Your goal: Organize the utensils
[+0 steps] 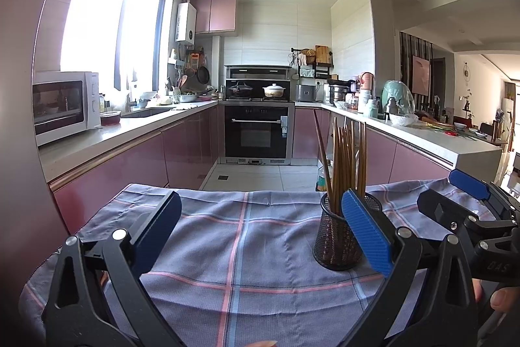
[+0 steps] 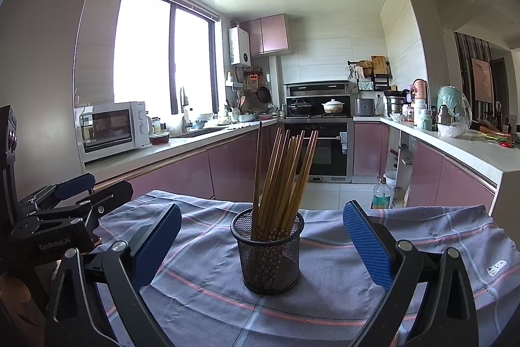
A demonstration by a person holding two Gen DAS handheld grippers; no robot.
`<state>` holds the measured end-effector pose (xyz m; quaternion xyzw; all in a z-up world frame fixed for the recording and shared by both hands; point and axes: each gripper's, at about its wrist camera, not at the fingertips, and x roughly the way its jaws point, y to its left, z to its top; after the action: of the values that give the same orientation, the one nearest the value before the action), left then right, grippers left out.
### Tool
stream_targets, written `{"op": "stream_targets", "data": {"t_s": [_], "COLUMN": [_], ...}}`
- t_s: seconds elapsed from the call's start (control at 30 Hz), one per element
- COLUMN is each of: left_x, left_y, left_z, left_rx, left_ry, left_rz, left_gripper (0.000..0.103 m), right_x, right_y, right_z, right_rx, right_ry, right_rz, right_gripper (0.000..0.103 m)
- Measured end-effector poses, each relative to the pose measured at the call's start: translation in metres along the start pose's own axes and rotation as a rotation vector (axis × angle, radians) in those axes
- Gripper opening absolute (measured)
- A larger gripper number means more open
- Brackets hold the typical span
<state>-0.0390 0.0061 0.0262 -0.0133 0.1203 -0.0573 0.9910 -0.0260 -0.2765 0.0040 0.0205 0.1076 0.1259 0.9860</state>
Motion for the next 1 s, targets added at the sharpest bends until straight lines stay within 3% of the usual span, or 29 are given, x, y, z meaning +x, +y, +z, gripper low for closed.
{"op": "stream_targets", "data": {"t_s": [1.0], "left_x": [0.0029], "left_y": [0.0005], "left_z": [0.0009], "left_rx": [-0.002], "left_ry": [0.013], "left_rz": [0.005], "left_gripper": [0.097], "right_x": [0.0031], "right_y": [-0.0018], "right_z": [0.002], "right_rx": [0.004], "right_ry": [0.005], "right_rz": [0.012], "right_gripper": [0.096]}}
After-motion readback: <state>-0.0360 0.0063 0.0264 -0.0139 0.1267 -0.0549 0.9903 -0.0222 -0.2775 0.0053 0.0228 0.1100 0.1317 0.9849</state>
